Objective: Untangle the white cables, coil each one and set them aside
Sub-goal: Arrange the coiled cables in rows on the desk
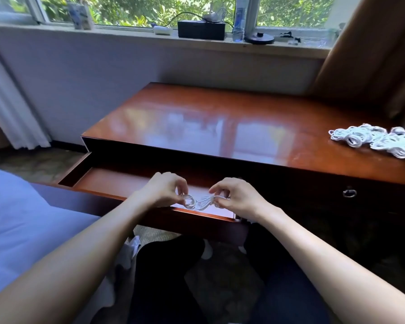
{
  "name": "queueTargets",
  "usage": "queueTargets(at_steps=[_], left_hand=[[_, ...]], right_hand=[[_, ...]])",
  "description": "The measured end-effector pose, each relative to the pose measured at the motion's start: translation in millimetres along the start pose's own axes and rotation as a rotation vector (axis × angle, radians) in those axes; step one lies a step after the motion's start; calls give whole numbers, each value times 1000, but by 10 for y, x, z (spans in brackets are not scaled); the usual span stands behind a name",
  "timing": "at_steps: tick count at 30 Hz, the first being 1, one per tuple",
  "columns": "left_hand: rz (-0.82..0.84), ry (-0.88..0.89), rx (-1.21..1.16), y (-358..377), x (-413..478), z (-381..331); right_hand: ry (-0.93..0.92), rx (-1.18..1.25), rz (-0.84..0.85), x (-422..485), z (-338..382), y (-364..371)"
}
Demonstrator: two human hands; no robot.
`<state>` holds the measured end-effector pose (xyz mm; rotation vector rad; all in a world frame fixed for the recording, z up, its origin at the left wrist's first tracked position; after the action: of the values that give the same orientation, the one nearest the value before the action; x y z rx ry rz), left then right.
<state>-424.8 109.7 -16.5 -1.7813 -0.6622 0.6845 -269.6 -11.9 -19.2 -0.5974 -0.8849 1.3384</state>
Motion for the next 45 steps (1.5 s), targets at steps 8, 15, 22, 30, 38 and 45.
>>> queueTargets(at_steps=[8, 15, 22, 30, 38, 45], left_hand=[[128, -44, -165, 112, 0, 135], [175, -30, -146, 133, 24, 84], [221, -63, 7, 135, 19, -64], [74, 140, -63, -120, 279, -811], [-35, 373, -28, -209, 830, -2002], [-53, 488, -65, -124, 1380, -2981]], right_hand=[[14, 16, 198, -16, -45, 212], [42, 31, 240, -67, -61, 187], [35, 65, 93, -180, -132, -73], [56, 24, -31, -445, -357, -789], [171, -53, -186, -828, -986, -1753], [293, -87, -283, -1161, -1733, -2457]])
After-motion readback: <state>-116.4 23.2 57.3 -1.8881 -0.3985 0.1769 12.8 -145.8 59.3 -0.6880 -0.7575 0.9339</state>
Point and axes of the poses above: each hand's wrist, its own x-axis towards the middle knuckle, its own y-axis out of the palm, z = x × y, the point moved 7 cm from there along x, towards the middle knuckle, and after that the axes turned 8 degrees about -y, right-handed, at the moved point
